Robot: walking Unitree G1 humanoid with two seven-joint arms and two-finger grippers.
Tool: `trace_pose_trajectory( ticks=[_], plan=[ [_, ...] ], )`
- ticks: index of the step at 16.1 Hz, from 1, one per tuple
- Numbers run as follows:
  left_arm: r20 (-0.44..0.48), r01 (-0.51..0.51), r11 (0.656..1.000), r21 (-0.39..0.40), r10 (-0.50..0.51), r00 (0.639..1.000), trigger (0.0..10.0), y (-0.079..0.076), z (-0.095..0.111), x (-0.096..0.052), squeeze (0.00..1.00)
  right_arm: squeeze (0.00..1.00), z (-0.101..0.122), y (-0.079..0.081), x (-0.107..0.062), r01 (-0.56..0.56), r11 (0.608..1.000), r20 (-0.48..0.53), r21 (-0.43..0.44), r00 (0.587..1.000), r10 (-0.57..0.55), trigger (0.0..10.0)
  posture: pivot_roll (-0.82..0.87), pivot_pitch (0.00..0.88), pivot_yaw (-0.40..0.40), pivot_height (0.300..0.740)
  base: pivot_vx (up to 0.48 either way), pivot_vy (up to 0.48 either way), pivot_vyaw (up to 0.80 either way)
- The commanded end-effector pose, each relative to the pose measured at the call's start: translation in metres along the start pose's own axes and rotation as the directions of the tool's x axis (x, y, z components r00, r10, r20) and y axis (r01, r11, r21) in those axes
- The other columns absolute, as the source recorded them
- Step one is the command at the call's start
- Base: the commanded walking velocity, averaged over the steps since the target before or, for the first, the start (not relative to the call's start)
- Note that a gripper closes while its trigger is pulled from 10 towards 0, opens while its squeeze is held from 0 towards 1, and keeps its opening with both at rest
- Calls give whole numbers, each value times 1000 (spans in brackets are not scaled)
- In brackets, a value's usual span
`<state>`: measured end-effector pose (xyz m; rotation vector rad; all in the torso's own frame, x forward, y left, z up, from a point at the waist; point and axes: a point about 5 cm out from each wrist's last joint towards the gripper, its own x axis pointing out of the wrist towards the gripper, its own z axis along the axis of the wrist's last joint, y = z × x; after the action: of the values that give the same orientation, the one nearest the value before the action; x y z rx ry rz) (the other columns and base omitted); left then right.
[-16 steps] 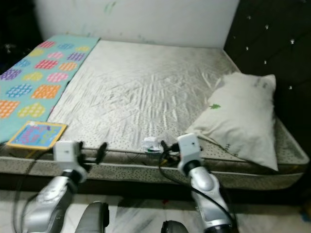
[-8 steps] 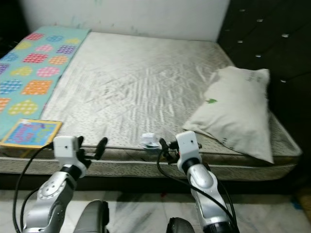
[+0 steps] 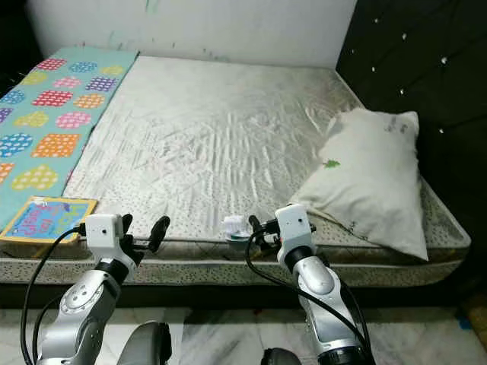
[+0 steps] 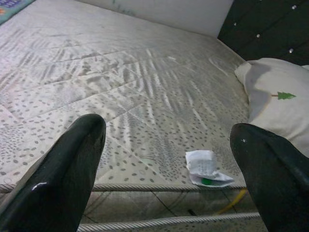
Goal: Clean up the room
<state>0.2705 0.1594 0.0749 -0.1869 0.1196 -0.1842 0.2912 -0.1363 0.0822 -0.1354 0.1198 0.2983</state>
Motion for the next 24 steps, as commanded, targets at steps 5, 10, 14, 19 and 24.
trace_pose_trajectory(
  ticks=[5,10,14,19,24],
  plan=[
    [7,19,1000,6,-19,1000,10000,-2,2,1,0,0,-4,-1,-1,-4,1000,-16,-7,1000,4,10000,-119,6,-60,642,304,0,0],
    [4,25,1000,9,-25,1000,10000,-3,1,1,0,0,-4,0,-1,-8,1000,-15,0,1000,8,10000,-117,1,-62,642,337,0,0],
    [-2,32,999,11,-32,999,10000,-3,0,1,0,0,-4,0,0,-11,1000,-8,-1,1000,11,10000,-116,0,-60,642,329,0,0],
    [-22,16,1000,16,-16,1000,10000,-1,-2,3,0,0,-5,3,0,-27,1000,-14,-9,1000,27,10000,-111,0,-60,642,0,0,800],
    [-9,32,999,13,-32,999,10000,-2,0,3,0,0,-6,3,2,-16,1000,-23,16,1000,16,10000,-112,0,-54,642,0,0,160]
  ],
)
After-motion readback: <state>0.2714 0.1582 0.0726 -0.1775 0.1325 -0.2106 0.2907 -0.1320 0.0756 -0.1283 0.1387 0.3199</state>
